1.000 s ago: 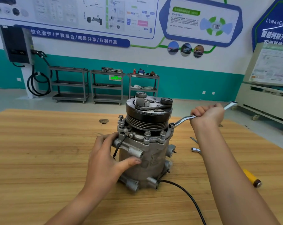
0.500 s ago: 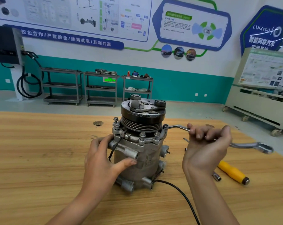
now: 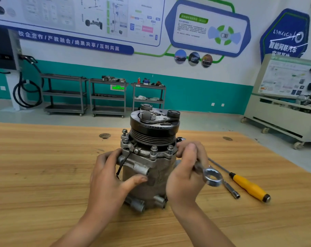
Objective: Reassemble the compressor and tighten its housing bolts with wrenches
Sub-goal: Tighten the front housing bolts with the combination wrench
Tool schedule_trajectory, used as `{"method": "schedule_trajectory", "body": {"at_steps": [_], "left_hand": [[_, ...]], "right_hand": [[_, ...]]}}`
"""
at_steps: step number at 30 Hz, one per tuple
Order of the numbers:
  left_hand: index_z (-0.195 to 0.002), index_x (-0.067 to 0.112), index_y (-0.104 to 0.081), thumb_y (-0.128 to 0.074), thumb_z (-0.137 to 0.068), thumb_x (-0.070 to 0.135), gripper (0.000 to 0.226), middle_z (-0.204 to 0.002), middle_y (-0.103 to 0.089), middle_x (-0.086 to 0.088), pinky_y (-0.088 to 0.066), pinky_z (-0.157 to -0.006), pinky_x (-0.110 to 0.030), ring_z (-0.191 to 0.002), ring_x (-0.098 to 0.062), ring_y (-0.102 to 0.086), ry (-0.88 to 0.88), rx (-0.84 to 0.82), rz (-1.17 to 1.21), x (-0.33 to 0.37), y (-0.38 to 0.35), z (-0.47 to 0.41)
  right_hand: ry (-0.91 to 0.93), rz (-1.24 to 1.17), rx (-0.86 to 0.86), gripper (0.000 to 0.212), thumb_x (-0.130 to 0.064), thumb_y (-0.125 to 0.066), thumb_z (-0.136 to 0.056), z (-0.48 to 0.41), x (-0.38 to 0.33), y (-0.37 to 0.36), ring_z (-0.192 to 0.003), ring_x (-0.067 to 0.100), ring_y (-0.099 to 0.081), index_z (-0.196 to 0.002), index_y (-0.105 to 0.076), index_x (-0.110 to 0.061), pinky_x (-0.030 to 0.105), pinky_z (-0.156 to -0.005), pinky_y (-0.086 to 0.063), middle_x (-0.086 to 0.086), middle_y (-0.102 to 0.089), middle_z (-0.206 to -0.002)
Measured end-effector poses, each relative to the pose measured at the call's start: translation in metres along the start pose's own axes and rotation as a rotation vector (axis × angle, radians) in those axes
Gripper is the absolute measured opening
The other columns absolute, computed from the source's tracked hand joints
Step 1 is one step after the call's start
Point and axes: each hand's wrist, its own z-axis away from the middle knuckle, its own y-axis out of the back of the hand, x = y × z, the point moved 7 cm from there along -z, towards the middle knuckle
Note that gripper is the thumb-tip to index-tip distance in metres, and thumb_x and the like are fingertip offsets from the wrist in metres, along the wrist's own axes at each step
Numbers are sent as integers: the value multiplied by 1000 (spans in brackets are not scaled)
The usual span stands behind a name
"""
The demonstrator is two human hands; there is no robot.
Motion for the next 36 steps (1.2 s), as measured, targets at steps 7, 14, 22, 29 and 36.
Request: {"method": "schedule_trajectory", "body": {"at_steps": [7,14,22,29,36], "left_hand": [[-132,8,-46,-84,-53,41,94,-113,-33,6,-36,-100,-37,-117,-23,-43,71,8,-21,2,-11,5],[-111,33,-43,-84,-58,31,67,-107,-42,16,-33,-87,-12,-103,-1,-41,57,44,178,0,-14,4],[-108,31,-47,-85,-60,25,61,-101,-52,24,-36,-73,-7,-94,14,-47,171,-3,291,-20,-20,-11],[-102,33,-52,-80,-69,14,47,-97,-51,29,-37,-66,4,-81,29,-47,182,-98,344,-26,-18,-22],[-124,40,-35,-70,-62,51,72,-126,-45,23,-37,-95,-27,-117,-1,-43,99,-173,247,-25,-18,-15]], "right_hand": [[-78,11,-77,25,-24,-32,-90,-8,13,-15,-62,7,-45,-67,-42,-20,13,-61,-36,-4,-44,-63],[-374,-228,20,40,-21,-40,-88,-37,51,-2,-63,5,-57,-50,-51,-21,24,-72,-46,-9,-53,-50],[-942,-639,382,39,-24,-33,-101,-75,102,-5,-37,13,-29,-63,-28,-17,24,-52,-42,-5,-25,-40],[-1125,-698,603,34,-19,-29,-99,-70,127,9,-31,13,-14,-65,-24,-19,17,-41,-27,-6,-18,-37],[-900,-525,595,38,-21,-39,-98,-95,124,9,-38,13,-18,-63,-27,-19,19,-40,-25,-5,-21,-46]]}}
